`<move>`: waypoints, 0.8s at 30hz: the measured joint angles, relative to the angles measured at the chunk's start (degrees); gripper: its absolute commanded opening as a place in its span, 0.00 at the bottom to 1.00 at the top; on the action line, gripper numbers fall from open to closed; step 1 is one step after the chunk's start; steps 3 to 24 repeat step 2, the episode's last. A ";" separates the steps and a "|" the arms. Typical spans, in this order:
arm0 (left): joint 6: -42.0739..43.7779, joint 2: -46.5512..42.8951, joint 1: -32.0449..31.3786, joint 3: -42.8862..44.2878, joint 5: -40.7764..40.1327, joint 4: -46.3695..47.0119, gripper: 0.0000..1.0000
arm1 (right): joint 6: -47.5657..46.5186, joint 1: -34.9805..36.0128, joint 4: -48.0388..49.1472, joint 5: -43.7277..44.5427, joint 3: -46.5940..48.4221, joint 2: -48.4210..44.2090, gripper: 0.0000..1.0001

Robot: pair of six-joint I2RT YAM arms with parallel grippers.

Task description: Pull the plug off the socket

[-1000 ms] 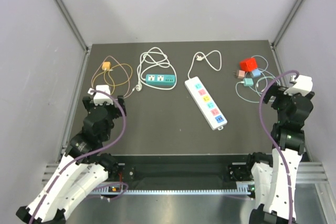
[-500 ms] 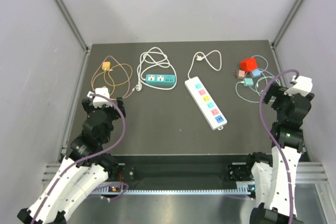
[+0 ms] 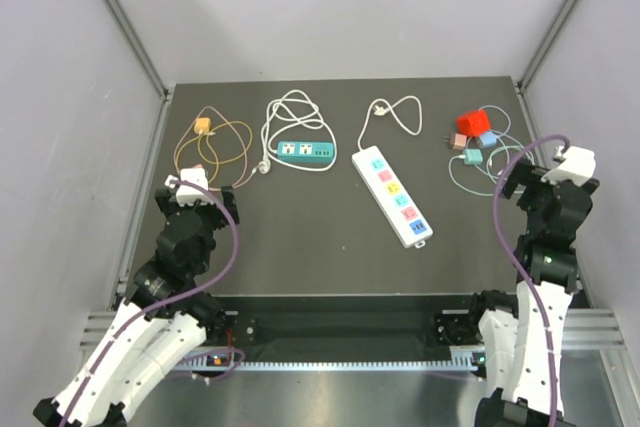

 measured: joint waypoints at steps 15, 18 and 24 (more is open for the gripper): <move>0.00 0.00 0.00 0.00 0.00 0.00 0.99 | 0.00 0.00 0.13 0.00 -0.17 -0.04 1.00; 0.00 0.00 0.00 0.00 0.00 0.00 0.99 | 0.00 0.00 0.13 0.00 -0.17 -0.04 1.00; 0.00 0.00 0.00 0.00 0.00 0.00 0.99 | 0.00 0.00 0.13 0.00 -0.17 -0.04 1.00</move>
